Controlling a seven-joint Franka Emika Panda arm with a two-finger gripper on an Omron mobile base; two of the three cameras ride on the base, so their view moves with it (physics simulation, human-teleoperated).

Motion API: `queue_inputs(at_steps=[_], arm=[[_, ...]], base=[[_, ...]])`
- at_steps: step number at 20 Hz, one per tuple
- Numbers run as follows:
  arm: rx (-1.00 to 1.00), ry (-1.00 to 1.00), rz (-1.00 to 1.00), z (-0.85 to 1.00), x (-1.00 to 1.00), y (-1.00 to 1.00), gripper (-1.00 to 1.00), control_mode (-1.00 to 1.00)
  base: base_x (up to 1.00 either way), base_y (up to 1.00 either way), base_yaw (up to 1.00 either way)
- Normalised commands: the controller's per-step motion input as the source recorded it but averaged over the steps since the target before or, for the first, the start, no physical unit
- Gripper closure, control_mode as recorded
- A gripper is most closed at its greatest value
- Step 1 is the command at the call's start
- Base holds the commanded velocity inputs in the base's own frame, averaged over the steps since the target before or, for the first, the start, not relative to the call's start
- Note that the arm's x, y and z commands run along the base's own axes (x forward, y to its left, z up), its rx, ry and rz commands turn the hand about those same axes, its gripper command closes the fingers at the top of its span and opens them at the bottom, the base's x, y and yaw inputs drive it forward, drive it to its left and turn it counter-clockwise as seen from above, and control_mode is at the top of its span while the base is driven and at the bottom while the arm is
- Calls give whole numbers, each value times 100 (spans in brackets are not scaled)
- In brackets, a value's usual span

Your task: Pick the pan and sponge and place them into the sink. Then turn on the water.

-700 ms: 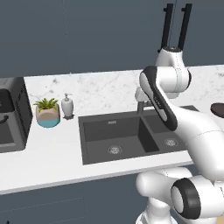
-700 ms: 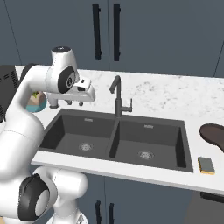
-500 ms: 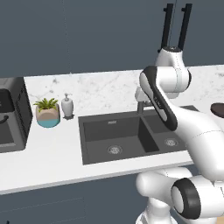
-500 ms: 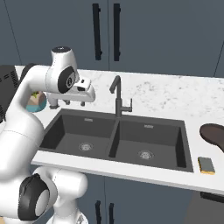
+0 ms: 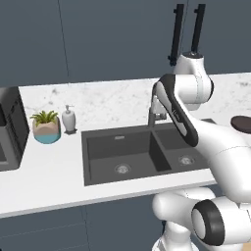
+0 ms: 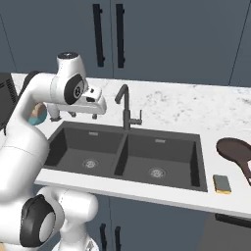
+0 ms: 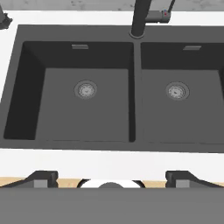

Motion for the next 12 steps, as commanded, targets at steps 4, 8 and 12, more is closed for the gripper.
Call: queue_inputs(at_steps=[4,8,12], arm=[[0,0,0,0,0,0,-100,100],[0,0,0,0,0,0,-100,100],[0,0,0,0,0,0,-100,100]], base=[[0,-48,0],[0,-42,0],[0,-39,0]])
